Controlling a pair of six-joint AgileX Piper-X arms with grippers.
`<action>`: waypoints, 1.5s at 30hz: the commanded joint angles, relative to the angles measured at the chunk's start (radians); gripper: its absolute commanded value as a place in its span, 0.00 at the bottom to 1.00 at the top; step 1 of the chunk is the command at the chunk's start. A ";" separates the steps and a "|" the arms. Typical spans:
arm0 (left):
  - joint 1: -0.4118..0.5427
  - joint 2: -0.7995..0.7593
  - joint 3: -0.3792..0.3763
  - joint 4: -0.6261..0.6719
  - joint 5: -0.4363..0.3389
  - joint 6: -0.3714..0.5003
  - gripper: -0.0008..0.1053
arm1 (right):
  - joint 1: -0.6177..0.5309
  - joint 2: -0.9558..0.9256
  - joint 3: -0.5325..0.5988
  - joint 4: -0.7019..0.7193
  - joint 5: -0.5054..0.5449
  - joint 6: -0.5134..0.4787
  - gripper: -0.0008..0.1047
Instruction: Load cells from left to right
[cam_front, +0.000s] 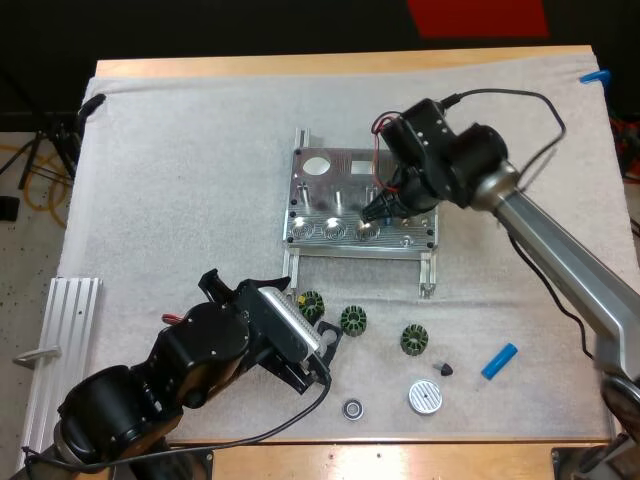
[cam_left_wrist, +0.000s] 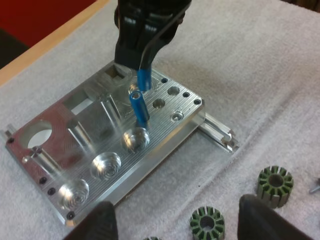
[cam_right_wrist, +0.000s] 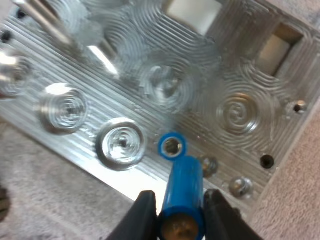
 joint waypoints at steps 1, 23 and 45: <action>-0.004 -0.008 -0.007 0.001 -0.029 -0.018 0.50 | -0.005 0.011 -0.020 0.020 0.005 -0.016 0.01; -0.004 -0.008 -0.007 -0.042 -0.029 -0.018 0.50 | -0.054 0.083 -0.016 0.032 0.015 -0.010 0.01; -0.004 -0.008 -0.007 -0.042 -0.029 -0.018 0.50 | -0.054 0.115 -0.016 0.006 -0.031 0.006 0.01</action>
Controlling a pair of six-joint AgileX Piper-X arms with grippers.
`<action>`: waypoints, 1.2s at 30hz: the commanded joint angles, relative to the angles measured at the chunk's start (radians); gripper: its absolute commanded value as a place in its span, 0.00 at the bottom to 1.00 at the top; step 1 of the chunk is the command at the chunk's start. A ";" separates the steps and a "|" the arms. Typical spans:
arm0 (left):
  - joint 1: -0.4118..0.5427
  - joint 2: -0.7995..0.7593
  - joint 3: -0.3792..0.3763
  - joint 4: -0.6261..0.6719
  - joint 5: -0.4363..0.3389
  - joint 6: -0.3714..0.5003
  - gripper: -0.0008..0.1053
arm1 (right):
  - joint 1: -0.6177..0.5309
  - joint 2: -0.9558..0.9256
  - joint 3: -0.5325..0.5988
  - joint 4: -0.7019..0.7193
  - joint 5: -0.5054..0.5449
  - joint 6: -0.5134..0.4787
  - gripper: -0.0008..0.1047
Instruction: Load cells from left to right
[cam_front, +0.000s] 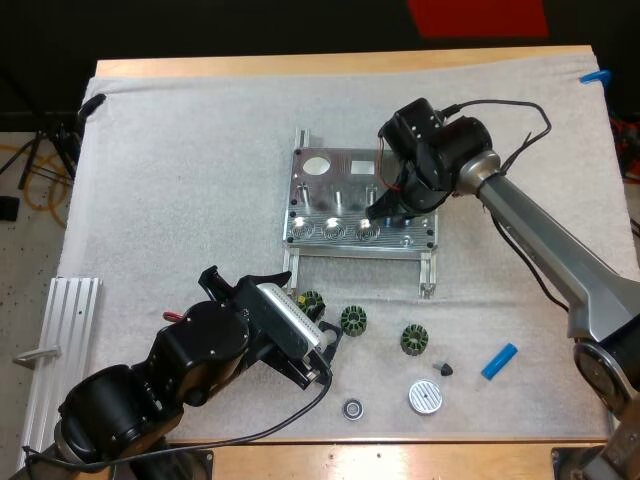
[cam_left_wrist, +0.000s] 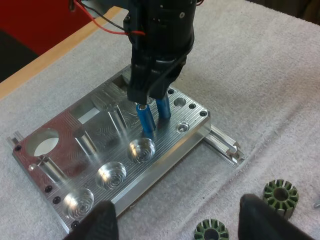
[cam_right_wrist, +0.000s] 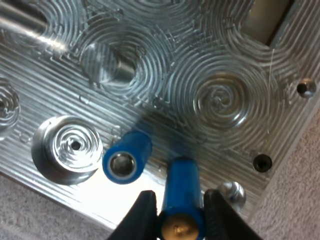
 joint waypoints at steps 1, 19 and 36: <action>-0.004 -0.008 -0.007 -0.010 -0.019 -0.014 0.50 | 0.001 0.000 -0.004 -0.006 -0.007 0.000 0.01; -0.004 -0.008 -0.007 -0.010 -0.019 -0.014 0.50 | 0.001 0.026 -0.004 0.010 -0.028 0.000 0.01; -0.004 -0.008 -0.007 -0.010 -0.019 -0.014 0.50 | 0.001 0.071 -0.002 0.026 0.013 0.006 0.01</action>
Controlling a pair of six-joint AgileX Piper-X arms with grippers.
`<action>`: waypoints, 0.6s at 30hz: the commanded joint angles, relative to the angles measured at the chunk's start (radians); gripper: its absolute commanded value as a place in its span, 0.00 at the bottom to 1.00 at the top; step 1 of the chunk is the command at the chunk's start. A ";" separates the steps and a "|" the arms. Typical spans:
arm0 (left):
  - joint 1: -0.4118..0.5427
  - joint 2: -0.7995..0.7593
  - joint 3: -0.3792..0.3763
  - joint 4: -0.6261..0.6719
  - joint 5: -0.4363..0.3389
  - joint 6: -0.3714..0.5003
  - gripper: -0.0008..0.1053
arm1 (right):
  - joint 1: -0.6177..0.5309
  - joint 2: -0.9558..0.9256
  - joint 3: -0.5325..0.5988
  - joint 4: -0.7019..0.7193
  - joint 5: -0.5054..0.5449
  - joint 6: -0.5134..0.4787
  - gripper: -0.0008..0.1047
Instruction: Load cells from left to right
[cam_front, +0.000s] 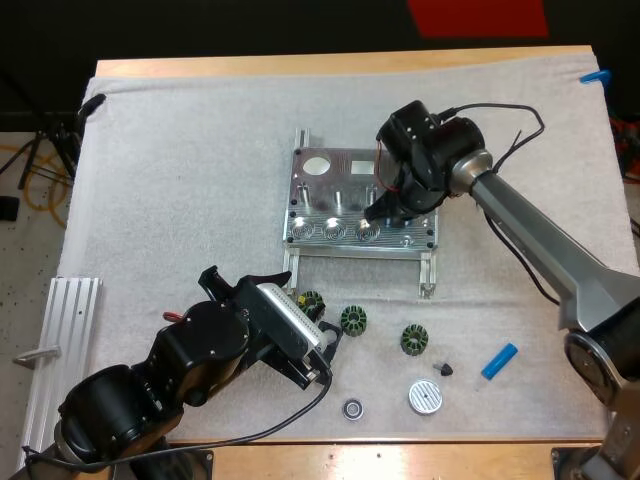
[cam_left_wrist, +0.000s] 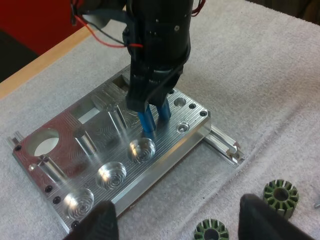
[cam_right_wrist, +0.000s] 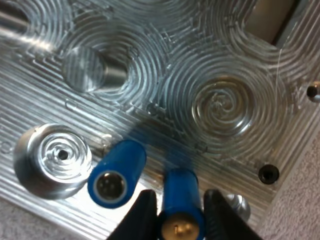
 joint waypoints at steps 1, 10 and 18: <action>-0.004 -0.008 -0.007 -0.010 -0.019 -0.014 0.50 | 0.001 0.018 0.006 0.025 0.017 0.005 0.01; -0.004 -0.008 -0.007 -0.010 -0.019 -0.014 0.50 | 0.001 0.014 0.006 0.025 0.052 0.005 0.20; -0.004 -0.008 -0.007 -0.010 -0.019 -0.014 0.50 | 0.001 -0.050 0.006 0.002 0.049 -0.012 0.73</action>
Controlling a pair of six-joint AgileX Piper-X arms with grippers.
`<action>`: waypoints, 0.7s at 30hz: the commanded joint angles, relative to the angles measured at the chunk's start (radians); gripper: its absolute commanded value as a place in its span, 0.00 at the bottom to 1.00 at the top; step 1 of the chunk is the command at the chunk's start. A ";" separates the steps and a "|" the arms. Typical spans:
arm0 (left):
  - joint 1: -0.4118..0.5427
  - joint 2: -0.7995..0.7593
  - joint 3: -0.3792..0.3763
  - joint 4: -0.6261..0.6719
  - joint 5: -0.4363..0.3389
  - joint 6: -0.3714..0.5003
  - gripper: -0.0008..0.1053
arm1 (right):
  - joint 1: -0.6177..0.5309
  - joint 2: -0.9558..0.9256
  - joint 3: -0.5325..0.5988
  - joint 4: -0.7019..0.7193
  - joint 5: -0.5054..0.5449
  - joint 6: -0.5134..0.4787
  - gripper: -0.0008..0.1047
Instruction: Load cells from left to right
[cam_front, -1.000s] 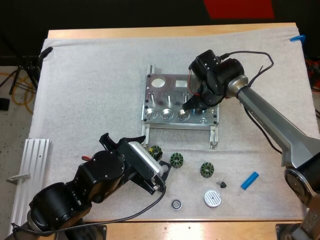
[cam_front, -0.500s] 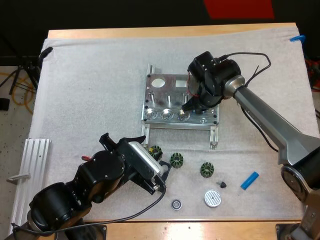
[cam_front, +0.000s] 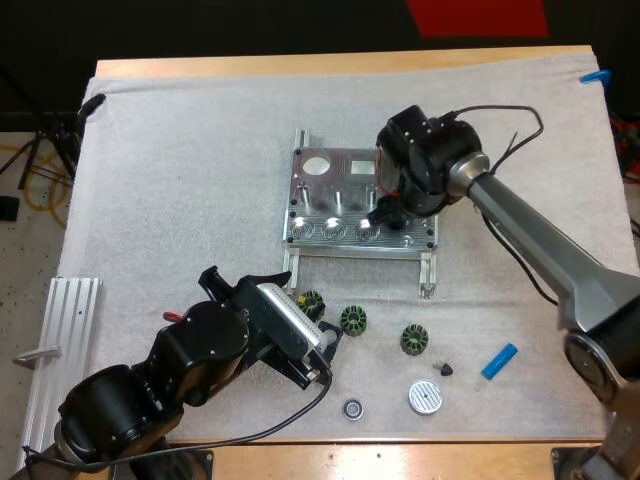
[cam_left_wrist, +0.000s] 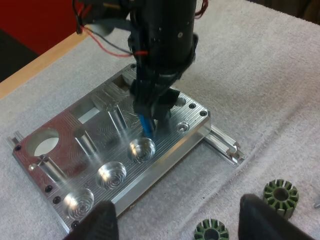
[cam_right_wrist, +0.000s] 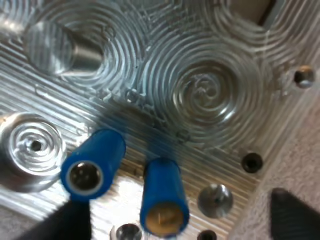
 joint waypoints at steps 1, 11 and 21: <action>-0.004 -0.008 -0.007 -0.010 -0.019 -0.014 0.50 | -0.001 -0.047 -0.002 -0.011 0.003 -0.008 0.73; -0.004 -0.008 -0.007 -0.010 -0.019 0.046 0.50 | -0.001 -0.255 -0.002 -0.034 0.003 -0.008 0.73; -0.004 -0.005 -0.007 -0.097 0.087 0.066 0.51 | -0.001 -0.518 0.102 -0.135 0.001 -0.008 0.73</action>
